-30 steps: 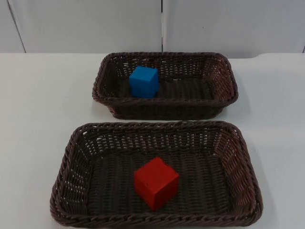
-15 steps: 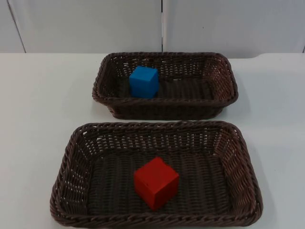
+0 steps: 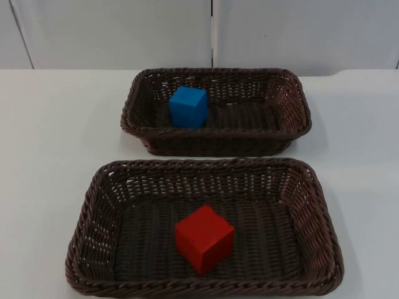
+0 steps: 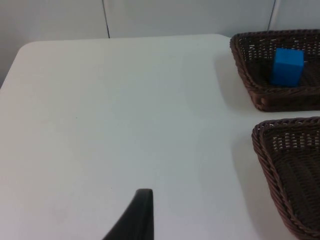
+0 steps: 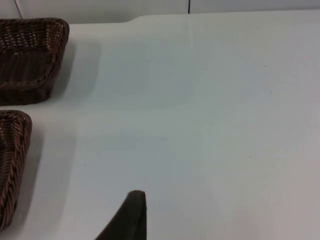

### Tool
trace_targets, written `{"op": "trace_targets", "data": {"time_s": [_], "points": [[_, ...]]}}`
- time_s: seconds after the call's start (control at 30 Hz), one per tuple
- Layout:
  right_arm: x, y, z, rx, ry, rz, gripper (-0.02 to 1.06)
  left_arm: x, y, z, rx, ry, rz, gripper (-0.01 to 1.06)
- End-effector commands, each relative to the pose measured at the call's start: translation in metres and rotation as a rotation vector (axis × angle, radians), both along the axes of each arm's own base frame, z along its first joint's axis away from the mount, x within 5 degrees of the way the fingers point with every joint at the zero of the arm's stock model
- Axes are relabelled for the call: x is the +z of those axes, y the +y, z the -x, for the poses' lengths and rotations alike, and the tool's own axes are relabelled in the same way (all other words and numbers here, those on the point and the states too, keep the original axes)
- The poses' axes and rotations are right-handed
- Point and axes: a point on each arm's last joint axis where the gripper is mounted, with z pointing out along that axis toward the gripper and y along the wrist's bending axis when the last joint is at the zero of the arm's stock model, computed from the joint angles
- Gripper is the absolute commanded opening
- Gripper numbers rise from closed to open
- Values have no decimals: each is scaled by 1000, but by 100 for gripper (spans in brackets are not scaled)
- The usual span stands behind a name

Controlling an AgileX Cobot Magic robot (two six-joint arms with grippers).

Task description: Pick up one cube with the left hand and place it into the upper basket. Pick up one cube with the right hand and place it into the lower basket.

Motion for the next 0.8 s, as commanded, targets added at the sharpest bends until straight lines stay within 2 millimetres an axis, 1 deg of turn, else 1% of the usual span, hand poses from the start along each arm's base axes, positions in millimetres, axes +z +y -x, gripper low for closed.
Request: {"op": "trace_targets", "data": {"time_s": [0.0,0.77], "points": [[0,1,0,-2,-4,-6,105,-1,0,0,7,0,0,105],[0,1,0,-2,-4,-6,105,-1,0,0,7,0,0,105]]}}
